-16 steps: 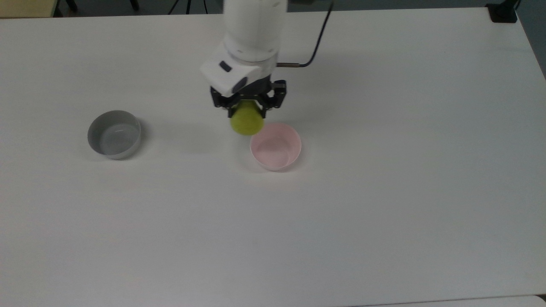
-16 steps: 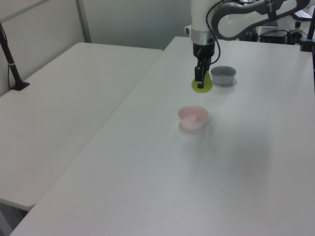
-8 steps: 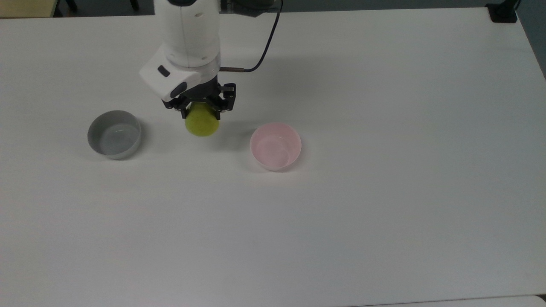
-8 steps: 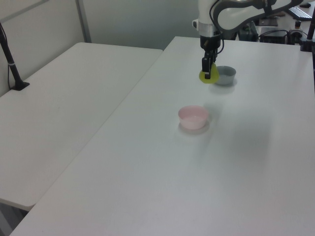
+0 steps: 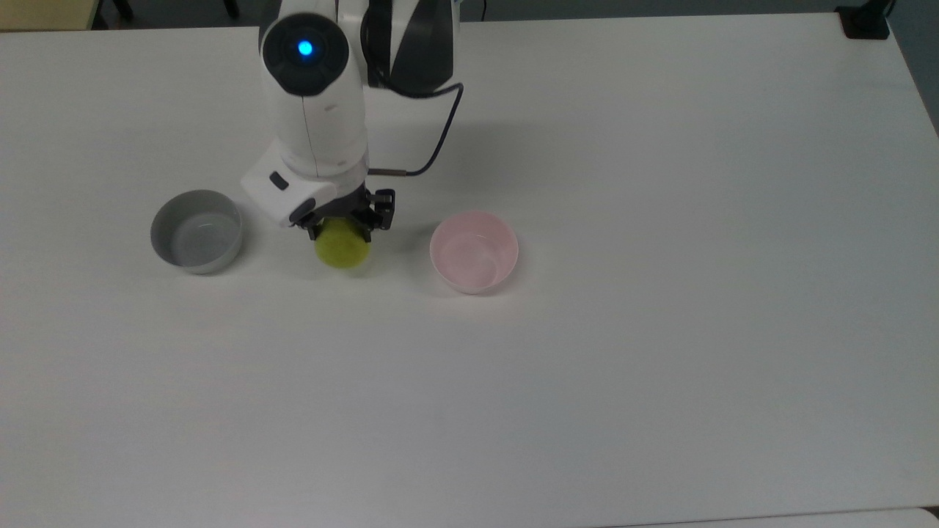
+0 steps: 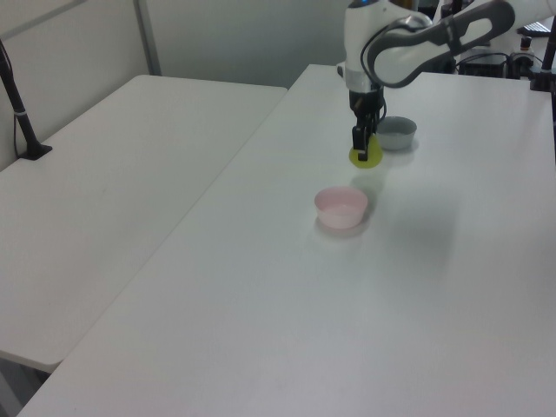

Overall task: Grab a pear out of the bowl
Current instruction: 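Carry the pear toward the grey bowl and lower it to the table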

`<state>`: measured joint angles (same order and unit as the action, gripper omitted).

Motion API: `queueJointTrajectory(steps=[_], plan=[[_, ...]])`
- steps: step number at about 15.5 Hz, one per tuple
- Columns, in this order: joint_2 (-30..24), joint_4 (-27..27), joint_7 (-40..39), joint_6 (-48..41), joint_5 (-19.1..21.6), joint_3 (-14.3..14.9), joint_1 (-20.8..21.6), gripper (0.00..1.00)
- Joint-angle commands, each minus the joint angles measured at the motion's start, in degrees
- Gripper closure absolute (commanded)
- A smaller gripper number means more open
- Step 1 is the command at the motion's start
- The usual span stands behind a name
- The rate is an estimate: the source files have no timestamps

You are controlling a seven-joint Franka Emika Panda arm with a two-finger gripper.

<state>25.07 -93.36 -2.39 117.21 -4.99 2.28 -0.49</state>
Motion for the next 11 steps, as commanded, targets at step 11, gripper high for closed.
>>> queueJointTrajectory(steps=[11], plan=[[-0.5, -0.2, 0.0, 1.3, -0.5, 0.1, 0.1, 0.00]])
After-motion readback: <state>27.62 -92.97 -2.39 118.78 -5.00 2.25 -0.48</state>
